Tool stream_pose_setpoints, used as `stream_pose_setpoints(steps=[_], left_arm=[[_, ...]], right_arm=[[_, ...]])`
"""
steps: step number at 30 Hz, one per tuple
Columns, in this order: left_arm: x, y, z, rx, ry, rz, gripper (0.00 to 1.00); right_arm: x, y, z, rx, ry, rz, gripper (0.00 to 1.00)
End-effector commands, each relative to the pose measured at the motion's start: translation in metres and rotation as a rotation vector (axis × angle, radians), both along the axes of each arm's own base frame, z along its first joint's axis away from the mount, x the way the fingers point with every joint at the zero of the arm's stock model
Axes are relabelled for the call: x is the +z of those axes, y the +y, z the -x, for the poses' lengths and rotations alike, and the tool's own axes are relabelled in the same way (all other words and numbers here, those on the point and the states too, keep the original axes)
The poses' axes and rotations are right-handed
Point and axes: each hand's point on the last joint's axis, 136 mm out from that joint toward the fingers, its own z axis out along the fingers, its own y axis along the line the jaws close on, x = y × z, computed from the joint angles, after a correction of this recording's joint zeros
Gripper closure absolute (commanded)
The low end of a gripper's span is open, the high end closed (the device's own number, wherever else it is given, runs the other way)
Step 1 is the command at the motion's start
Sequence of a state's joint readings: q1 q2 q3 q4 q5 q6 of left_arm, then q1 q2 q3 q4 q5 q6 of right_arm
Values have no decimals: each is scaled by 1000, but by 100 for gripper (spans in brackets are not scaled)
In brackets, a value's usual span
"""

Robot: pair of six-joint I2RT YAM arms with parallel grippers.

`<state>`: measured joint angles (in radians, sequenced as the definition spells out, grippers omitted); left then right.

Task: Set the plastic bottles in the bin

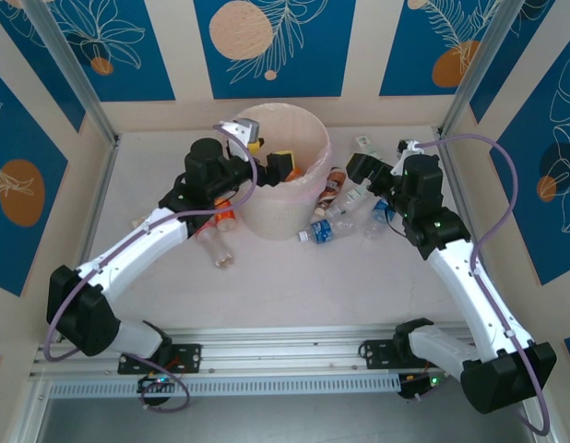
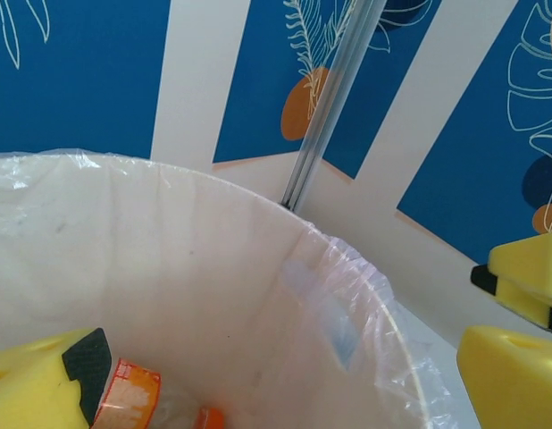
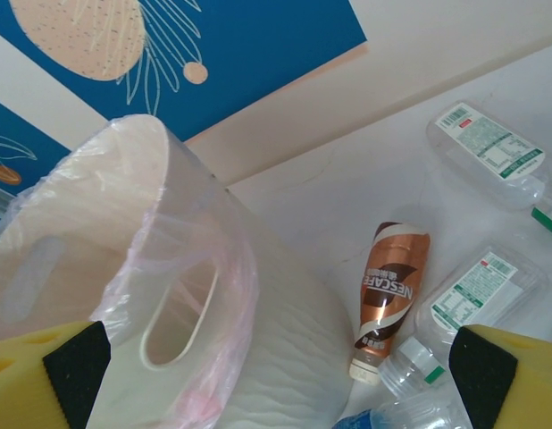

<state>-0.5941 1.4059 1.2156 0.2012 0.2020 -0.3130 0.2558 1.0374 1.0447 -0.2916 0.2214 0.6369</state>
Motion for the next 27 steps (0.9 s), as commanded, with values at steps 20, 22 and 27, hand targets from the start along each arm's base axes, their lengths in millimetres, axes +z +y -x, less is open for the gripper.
stream_pose_setpoints(steps=[20,22,27], left_arm=[[50,54,50,111,-99,128,0],[41,72,48,205,-79,122,0],[17,124,47,452,-59,118,0]], right_arm=[[-162,-88,-41,-195,601,207,0],[-179,-104,-41,-248,682,217,0],[-215,-107,-44,-169,805,222,3]])
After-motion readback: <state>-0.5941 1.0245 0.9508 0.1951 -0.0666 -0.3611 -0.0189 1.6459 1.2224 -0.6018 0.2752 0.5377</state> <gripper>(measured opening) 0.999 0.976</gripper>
